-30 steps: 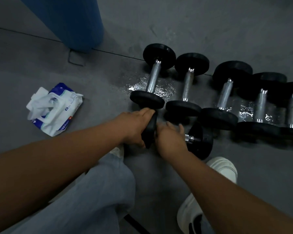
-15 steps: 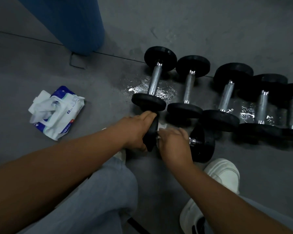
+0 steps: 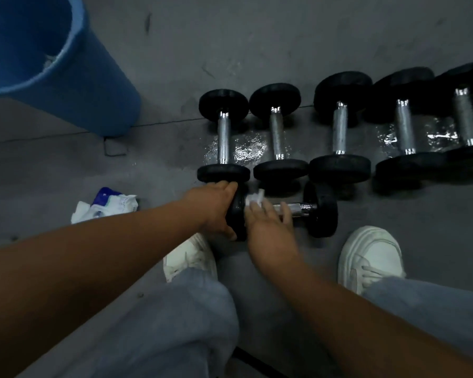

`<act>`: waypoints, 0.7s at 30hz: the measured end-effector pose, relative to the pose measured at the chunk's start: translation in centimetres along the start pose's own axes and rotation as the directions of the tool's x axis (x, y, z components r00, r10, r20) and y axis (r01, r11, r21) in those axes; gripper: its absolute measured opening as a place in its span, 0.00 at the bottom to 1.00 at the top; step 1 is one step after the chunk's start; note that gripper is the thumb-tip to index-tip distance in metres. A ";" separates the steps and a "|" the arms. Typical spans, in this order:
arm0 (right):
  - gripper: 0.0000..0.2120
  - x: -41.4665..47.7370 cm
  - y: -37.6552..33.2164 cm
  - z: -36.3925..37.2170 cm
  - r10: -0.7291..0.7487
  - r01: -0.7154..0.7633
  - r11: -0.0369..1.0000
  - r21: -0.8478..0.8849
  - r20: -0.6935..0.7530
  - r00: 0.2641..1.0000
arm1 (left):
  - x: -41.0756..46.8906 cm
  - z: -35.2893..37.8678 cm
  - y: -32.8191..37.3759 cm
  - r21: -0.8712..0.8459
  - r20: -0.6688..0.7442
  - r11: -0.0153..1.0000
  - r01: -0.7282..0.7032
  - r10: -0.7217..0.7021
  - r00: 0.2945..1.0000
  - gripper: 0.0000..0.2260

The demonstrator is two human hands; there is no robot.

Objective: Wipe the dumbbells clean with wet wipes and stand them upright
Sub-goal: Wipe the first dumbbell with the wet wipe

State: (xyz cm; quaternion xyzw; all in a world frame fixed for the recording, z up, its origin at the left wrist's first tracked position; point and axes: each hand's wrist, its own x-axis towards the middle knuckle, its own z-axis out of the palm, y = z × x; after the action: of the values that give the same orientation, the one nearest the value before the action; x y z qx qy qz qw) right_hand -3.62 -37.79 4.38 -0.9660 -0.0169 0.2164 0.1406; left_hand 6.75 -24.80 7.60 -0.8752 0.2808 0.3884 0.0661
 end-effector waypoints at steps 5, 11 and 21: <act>0.20 2.2 1.1 -0.7 0.046 -0.048 0.994 0.094 0.023 0.999 | -1.1 0.9 1.5 -0.039 -0.033 0.997 0.064 -0.066 0.997 0.52; 0.10 1.6 1.3 0.2 -0.019 0.046 0.973 0.228 -0.122 0.992 | -1.8 3.5 3.3 0.007 -0.140 0.985 0.171 -0.169 0.976 0.54; 0.02 3.7 1.6 1.0 0.081 -0.031 0.964 0.263 -0.183 0.980 | -0.4 3.1 2.1 -0.071 -0.147 0.984 0.163 -0.172 0.974 0.55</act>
State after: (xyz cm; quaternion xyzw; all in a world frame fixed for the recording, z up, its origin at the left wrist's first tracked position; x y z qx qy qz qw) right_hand -0.75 -38.73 1.60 -0.9558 0.0526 0.1263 0.2601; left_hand 3.44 -25.36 5.96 -0.9245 0.1988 0.3213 0.0509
